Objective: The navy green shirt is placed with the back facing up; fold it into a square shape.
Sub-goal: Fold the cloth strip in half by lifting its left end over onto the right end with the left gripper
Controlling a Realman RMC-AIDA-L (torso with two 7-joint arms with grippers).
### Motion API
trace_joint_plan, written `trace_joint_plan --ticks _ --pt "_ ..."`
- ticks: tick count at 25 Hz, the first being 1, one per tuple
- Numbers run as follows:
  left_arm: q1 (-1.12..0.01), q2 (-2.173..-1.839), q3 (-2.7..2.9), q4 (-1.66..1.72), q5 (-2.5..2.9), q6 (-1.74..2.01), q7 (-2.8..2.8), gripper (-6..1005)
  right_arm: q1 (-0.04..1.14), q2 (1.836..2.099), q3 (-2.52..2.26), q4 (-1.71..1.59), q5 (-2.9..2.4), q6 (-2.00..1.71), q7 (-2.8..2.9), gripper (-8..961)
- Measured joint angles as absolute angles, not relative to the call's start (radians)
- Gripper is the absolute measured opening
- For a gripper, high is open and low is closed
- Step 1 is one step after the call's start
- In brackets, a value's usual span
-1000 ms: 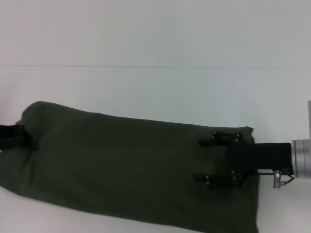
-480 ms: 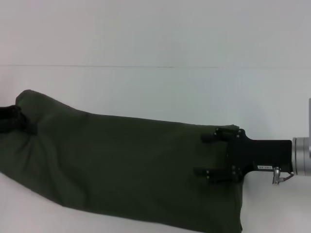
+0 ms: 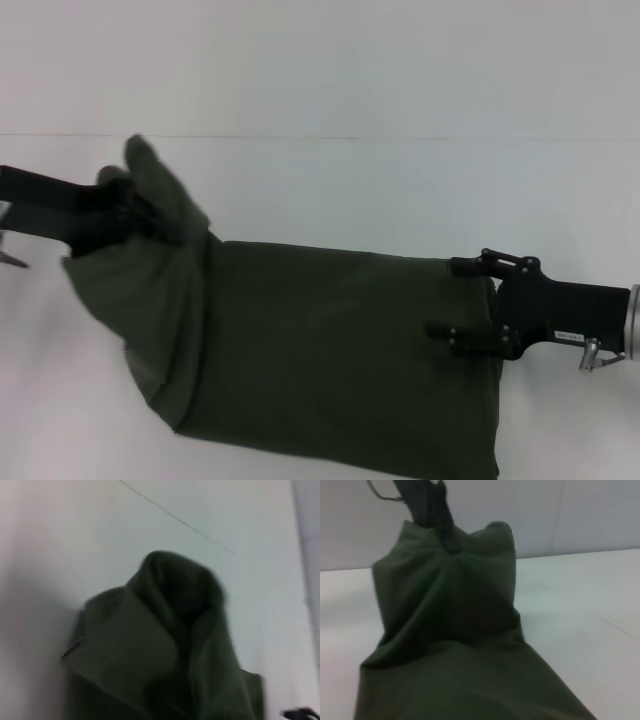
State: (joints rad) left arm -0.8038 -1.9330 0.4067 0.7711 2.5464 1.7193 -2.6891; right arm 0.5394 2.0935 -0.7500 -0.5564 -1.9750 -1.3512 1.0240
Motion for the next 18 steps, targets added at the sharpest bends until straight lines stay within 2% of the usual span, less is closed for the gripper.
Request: trace_joint_plan --ticks 7,18 --pt "-0.805 -2.005 0.408 0.634 2.425 1.658 -2.677 109 0.513 2.092 -0.749 -0.559 -1.966 -1.333 1.023 916" --pt "-0.747 -2.094 0.398 0.453 2.264 1.541 -2.574 113 0.484 2.093 -0.678 -0.556 -1.965 -1.333 1.023 916"
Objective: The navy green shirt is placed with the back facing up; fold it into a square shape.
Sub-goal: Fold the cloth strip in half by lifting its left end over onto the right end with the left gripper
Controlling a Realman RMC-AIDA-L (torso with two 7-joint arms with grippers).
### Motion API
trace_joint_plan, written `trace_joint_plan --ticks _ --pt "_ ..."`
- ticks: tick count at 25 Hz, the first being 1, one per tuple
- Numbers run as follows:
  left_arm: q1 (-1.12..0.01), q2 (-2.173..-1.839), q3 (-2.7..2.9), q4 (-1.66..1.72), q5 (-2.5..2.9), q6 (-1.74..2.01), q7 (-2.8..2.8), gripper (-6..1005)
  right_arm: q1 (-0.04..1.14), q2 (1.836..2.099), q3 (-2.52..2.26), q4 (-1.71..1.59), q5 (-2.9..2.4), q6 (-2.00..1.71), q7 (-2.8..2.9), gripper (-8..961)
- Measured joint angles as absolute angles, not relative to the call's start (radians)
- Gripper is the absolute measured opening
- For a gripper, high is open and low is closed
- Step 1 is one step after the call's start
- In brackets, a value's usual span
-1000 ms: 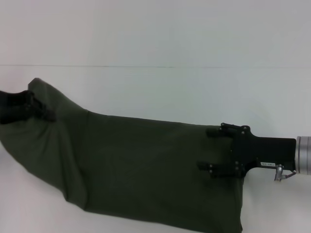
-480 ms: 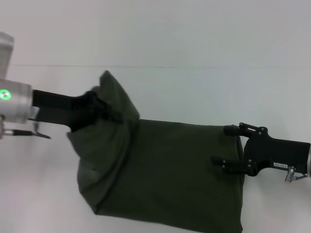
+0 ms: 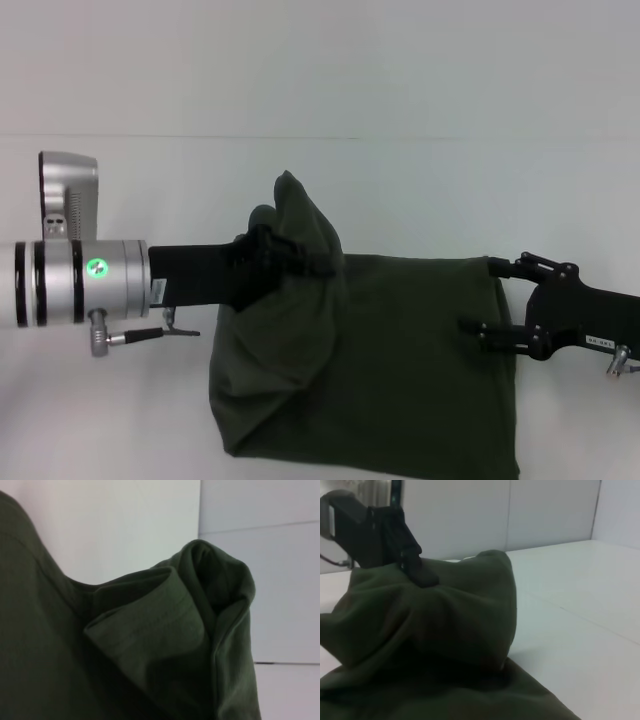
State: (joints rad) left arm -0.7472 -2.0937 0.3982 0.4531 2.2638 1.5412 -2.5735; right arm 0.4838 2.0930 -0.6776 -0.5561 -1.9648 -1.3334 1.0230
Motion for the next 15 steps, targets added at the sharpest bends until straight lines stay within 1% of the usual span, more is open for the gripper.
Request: trace_joint_plan --ticks 6,11,15 --pt "-0.711 -2.13 0.402 0.449 2.182 1.515 -2.529 115 0.476 2.093 -0.651 -0.557 -1.962 -1.345 1.023 915" --pt "-0.714 -2.159 0.406 0.439 2.165 1.493 -2.483 117 0.474 2.092 -0.619 -0.557 -1.96 -1.364 1.023 914" --pt "-0.736 -2.164 0.413 0.367 2.157 1.464 -2.405 119 0.464 2.094 -0.595 -0.556 -1.96 -1.366 1.023 914"
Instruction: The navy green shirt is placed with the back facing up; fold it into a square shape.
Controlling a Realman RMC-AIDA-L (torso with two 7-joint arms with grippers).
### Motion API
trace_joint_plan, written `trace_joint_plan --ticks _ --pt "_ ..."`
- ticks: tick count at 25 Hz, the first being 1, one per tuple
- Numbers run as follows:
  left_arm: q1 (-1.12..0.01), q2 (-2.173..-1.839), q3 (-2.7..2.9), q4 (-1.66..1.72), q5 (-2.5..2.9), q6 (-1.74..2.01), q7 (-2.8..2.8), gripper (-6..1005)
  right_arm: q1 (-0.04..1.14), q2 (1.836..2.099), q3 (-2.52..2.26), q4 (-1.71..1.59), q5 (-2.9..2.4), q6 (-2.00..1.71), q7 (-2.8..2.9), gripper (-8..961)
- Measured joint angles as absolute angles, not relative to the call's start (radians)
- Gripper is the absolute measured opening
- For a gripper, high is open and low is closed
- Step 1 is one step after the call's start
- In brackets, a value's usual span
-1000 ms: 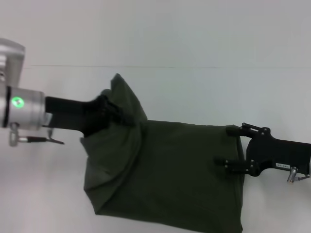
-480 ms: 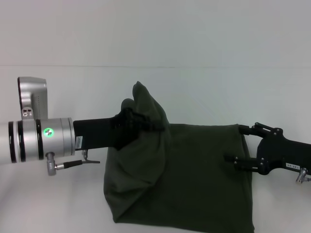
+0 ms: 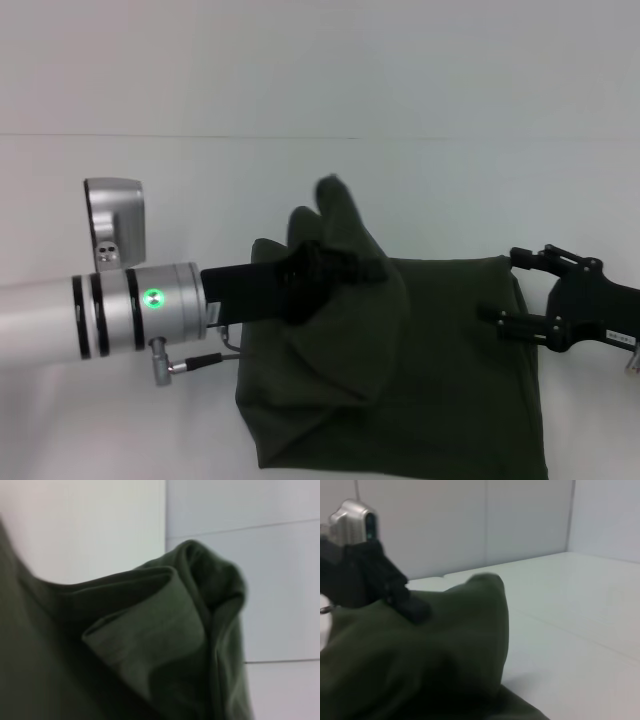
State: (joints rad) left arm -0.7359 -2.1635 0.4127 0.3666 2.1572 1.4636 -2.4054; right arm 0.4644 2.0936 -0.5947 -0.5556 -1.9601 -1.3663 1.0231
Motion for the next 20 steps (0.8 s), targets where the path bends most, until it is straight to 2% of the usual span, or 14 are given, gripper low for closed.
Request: trace_joint_plan --ticks 11,16,20 --pt "-0.739 -2.17 0.405 0.203 1.983 1.474 -2.127 291 0.358 2.091 -0.412 -0.546 -1.85 -1.375 1.031 912" --pt "-0.743 -2.164 0.408 0.219 1.983 1.55 -2.128 560 0.344 2.088 -0.398 -0.543 -1.84 -1.379 1.087 911" --pt "-0.721 -2.162 0.443 0.318 1.992 1.641 -2.098 696 0.345 2.081 -0.412 -0.573 -1.861 -1.432 1.219 909"
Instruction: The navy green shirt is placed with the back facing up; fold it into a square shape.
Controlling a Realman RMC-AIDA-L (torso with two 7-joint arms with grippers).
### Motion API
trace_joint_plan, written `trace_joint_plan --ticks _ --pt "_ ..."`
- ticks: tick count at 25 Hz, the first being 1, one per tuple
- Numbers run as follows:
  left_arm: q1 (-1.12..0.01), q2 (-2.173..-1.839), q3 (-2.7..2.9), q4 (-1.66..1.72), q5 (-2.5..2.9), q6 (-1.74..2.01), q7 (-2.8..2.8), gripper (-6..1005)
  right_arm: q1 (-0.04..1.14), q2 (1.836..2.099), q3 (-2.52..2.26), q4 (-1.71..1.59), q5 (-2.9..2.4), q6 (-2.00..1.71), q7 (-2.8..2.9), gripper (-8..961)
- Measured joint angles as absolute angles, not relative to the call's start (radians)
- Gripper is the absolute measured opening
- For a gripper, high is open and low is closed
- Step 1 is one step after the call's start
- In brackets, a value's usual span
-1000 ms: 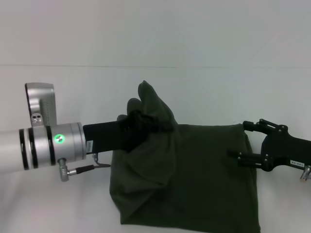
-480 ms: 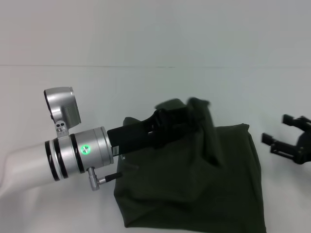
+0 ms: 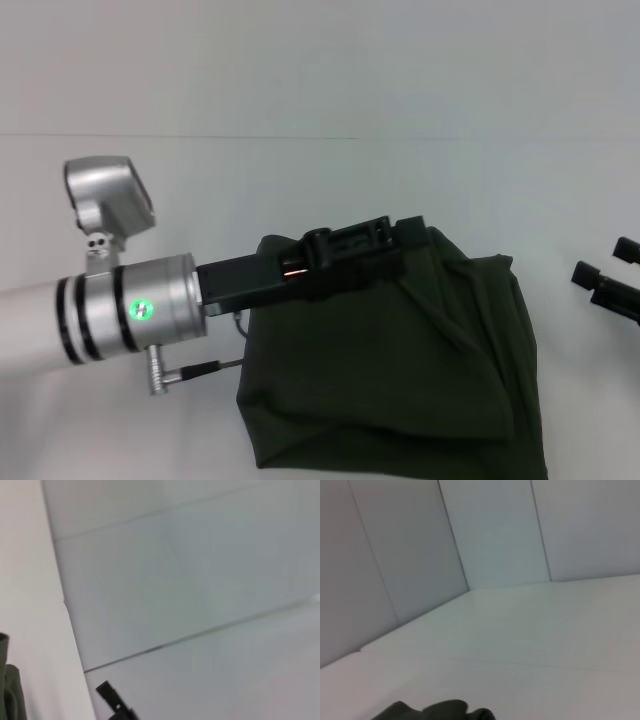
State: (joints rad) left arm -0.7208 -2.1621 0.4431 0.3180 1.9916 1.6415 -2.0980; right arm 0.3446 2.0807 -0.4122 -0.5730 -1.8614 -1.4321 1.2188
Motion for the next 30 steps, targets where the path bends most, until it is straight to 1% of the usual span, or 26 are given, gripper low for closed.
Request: trace_joint_plan --ticks 5,7,9,12,17,21,27,30 --pt "-0.635 -2.143 0.529 0.461 2.0 1.74 -1.916 880 0.385 2.063 -0.466 -0.644 -1.966 -1.604 1.423 905" --pt "-0.602 -2.131 0.562 0.518 2.016 1.771 -1.825 958 0.413 2.063 -0.495 -0.677 -2.003 -1.65 1.496 904" --pt "-0.559 -2.124 0.583 0.585 2.042 1.793 -1.693 956 0.445 2.068 -0.527 -0.72 -2.039 -1.669 1.579 903" --pt "-0.494 -2.125 0.577 0.66 2.058 1.785 -1.53 952 0.487 2.076 -0.565 -0.774 -2.079 -1.671 1.687 901" --pt "-0.432 -2.13 0.576 0.712 2.086 1.778 -1.379 947 0.554 2.085 -0.66 -0.864 -2.145 -1.639 1.87 897" --pt "-0.418 -2.133 0.574 0.726 2.101 1.782 -1.353 945 0.585 2.087 -0.794 -0.955 -2.19 -1.589 2.04 895" --pt "-0.402 -2.133 0.564 0.744 2.141 1.796 -1.345 943 0.596 2.089 -1.018 -1.164 -2.296 -1.546 2.358 891" --pt "-0.403 -2.134 0.564 0.746 2.148 1.806 -1.345 942 0.627 2.089 -1.1 -1.243 -2.36 -1.56 2.499 889"
